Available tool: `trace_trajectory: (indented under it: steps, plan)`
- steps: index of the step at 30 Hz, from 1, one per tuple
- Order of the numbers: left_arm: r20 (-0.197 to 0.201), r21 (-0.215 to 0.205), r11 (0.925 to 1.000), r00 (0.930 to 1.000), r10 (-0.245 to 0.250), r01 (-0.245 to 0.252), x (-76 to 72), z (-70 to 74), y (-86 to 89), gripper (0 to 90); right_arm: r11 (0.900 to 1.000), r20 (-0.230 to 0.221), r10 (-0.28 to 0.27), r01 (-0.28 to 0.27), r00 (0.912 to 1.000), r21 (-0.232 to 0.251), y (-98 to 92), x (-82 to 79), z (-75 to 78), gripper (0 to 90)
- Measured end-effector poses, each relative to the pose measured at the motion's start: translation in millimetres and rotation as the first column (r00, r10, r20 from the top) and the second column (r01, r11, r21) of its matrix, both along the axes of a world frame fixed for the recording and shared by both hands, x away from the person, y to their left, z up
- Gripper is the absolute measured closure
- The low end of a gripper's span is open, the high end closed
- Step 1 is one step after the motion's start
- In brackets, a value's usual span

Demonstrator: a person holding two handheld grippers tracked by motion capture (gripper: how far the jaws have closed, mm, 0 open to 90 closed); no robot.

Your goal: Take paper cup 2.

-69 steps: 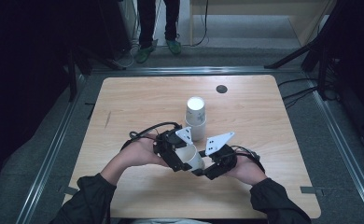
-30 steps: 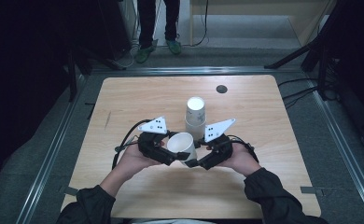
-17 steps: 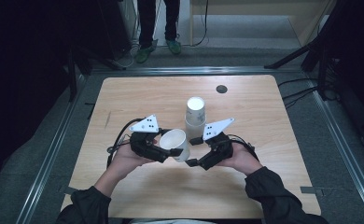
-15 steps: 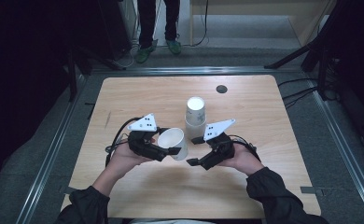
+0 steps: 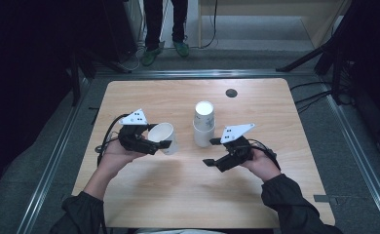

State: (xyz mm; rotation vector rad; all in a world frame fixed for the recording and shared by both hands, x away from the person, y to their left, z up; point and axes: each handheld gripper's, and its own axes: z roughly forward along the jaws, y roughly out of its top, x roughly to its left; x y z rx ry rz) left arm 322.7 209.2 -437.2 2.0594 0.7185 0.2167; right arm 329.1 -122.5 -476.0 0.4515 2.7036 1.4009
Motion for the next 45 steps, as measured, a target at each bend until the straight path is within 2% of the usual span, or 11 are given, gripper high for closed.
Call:
trace_trajectory:
  steps: [10, 14, 19, 21, 24, 28, 30, 34, 36, 40, 45]
  plan:
    - [-0.013, 0.063, 0.9962, 0.9980, 0.061, -0.060, 21.0, -10.0, 20.4, 25.7, 0.999, 0.015, -0.053, 0.053, 0.9985, 0.004, -7.8, 6.2, -5.4, 24.3]
    - [0.001, 0.079, 0.9915, 0.9946, 0.104, -0.104, 30.9, -12.3, 32.4, 25.6, 0.997, -0.011, -0.078, 0.078, 0.9969, 0.011, -11.8, 6.9, -8.5, 24.3]
    - [-0.002, 0.110, 0.9762, 0.9821, 0.188, -0.187, 47.6, -20.8, 47.7, 25.7, 0.996, -0.001, -0.090, 0.090, 0.9960, 0.007, -16.6, 4.9, -9.8, 24.3]
    - [-0.030, 0.110, 0.9772, 0.9821, 0.186, -0.182, 54.8, -26.6, 55.9, 25.6, 0.996, 0.000, -0.094, 0.094, 0.9956, 0.000, -19.1, 3.6, -11.0, 24.3]
    - [-0.016, 0.173, 0.9620, 0.9759, 0.217, -0.211, 63.7, -35.1, 66.2, 25.5, 0.992, 0.005, -0.123, 0.123, 0.9924, -0.001, -23.6, -0.3, -11.4, 24.3]
    - [-0.035, 0.163, 0.9542, 0.9650, 0.260, -0.251, 72.2, -40.2, 79.7, 25.5, 0.991, 0.005, -0.134, 0.134, 0.9910, 0.006, -27.7, -2.6, -11.2, 24.3]
    - [-0.024, 0.166, 0.9452, 0.9571, 0.289, -0.281, 74.2, -42.3, 82.9, 25.5, 0.991, -0.001, -0.133, 0.133, 0.9911, 0.002, -28.7, -3.1, -12.4, 24.3]
    - [-0.031, 0.172, 0.9395, 0.9517, 0.306, -0.296, 79.0, -48.0, 85.8, 24.9, 0.989, 0.005, -0.144, 0.144, 0.9895, -0.015, -30.0, -3.3, -14.1, 24.4]
    - [-0.040, 0.202, 0.9349, 0.9512, 0.306, -0.292, 80.9, -51.0, 85.5, 24.8, 0.988, 0.012, -0.155, 0.155, 0.9878, -0.016, -31.2, -2.4, -14.0, 24.4]
    - [-0.036, 0.271, 0.9261, 0.9588, 0.282, -0.262, 81.4, -59.9, 78.9, 23.5, 0.986, 0.007, -0.169, 0.169, 0.9856, -0.007, -32.8, -0.4, -13.7, 24.4]
    - [-0.047, 0.264, 0.9289, 0.9585, 0.281, -0.259, 81.5, -61.7, 78.9, 21.7, 0.985, -0.003, -0.170, 0.170, 0.9854, -0.001, -33.6, 0.3, -13.5, 24.4]
